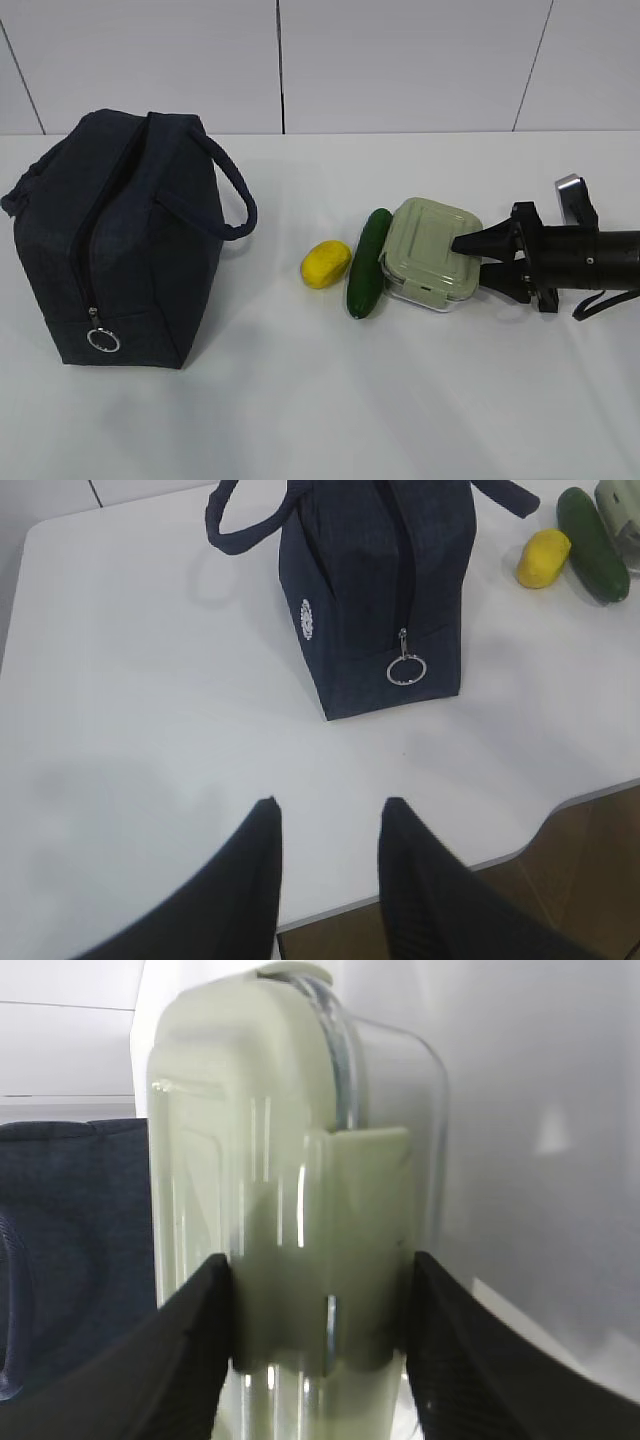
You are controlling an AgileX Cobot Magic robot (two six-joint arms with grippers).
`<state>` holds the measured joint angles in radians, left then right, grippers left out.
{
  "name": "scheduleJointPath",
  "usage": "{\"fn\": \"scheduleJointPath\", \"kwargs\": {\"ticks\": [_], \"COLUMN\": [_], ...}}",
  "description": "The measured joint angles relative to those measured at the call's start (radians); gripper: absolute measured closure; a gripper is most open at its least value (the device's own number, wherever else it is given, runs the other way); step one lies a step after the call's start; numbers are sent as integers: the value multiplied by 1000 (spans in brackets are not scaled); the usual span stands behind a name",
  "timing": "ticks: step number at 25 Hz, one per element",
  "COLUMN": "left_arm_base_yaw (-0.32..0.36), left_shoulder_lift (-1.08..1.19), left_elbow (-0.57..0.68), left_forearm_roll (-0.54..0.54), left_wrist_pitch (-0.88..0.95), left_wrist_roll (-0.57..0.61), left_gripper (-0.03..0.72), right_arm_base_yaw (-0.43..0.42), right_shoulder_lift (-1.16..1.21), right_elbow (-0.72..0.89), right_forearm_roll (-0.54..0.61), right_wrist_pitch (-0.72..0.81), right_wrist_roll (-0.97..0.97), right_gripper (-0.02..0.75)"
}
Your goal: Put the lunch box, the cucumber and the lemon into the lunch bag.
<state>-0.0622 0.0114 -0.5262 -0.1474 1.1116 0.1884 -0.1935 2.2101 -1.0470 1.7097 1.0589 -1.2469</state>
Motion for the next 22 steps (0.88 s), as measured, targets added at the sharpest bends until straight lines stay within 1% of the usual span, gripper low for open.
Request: {"fn": "scheduleJointPath", "kwargs": {"ticks": [7,22], "left_arm_base_yaw": [0,0], "left_shoulder_lift": [0,0], "left_elbow": [0,0], "left_forearm_roll": [0,0], "left_wrist_pitch": [0,0], "left_wrist_roll": [0,0], "left_gripper": [449,449], "right_arm_base_yaw": [0,0], "right_shoulder_lift": [2,2], "right_elbow": [0,0], "right_forearm_roll": [-19,-41], "right_wrist_pitch": [17,35], "right_wrist_roll": [0,-10], "right_gripper": [362,364]}}
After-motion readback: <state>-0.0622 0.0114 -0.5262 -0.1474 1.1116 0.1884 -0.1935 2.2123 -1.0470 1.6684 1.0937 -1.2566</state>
